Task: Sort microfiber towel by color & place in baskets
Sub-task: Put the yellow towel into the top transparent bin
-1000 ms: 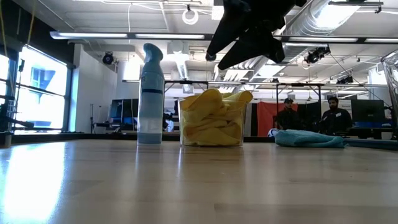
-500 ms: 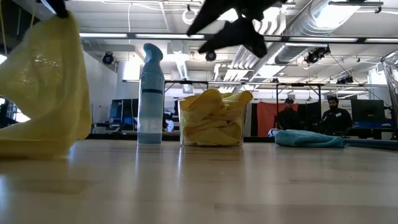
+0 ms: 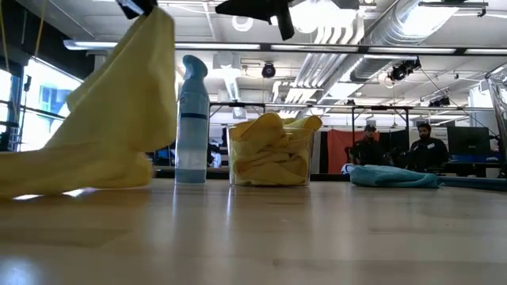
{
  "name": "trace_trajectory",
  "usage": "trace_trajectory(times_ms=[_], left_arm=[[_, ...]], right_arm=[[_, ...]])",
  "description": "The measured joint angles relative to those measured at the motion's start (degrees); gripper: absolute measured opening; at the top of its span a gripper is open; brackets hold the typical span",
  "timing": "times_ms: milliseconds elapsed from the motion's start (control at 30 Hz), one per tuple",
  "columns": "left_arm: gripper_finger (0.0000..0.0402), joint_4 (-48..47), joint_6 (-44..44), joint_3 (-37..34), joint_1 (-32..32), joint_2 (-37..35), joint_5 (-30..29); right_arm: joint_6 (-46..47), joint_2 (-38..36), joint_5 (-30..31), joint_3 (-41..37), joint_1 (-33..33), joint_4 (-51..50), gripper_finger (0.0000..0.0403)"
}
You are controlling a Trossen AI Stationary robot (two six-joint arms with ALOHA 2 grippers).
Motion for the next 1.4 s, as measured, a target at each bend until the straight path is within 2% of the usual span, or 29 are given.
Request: trace_trajectory(times_ms=[300, 500, 700, 800, 933, 1100, 1233, 1400], left_arm=[[0.0, 9.0, 8.7, 0.5, 6.3, 0.0, 8.2], [0.0, 11.0, 11.5, 4.7, 9.9, 0.0, 8.3], [0.0, 13.3, 13.4, 8.9, 12.1, -0.1, 8.3], [0.0, 15.3, 13.8, 9.3, 12.9, 0.0, 8.3], [0.0, 16.4, 14.4, 9.4, 13.9, 0.0, 8.3], [0.0, 18.0, 14.3, 9.4, 14.8, 0.0, 8.3], [0.0, 18.2, 14.2, 9.4, 15.0, 0.0, 7.9], [0.0006, 17.9, 12.8, 9.4, 15.0, 0.0, 6.1]], right_arm=[[-1.3, 0.2, -0.2, 0.0, -1.9, -2.0, 0.02], [-1.3, 0.2, -2.7, 0.0, -3.3, -3.5, 0.0229], [-3.0, 0.2, -3.6, 0.0, -5.2, -3.2, 0.0231], [-4.7, 0.2, -7.4, 0.0, -6.3, -1.6, 0.0214], [-5.4, 0.2, -9.8, 0.0, -7.3, -0.4, 0.0172], [-5.4, 0.2, -13.6, 0.0, -8.2, -0.3, 0.0086], [-7.5, 0.2, -14.1, 0.0, -8.2, -0.4, 0.0013], [-8.6, 0.2, -14.1, 0.0, -8.2, -0.4, 0.0024]])
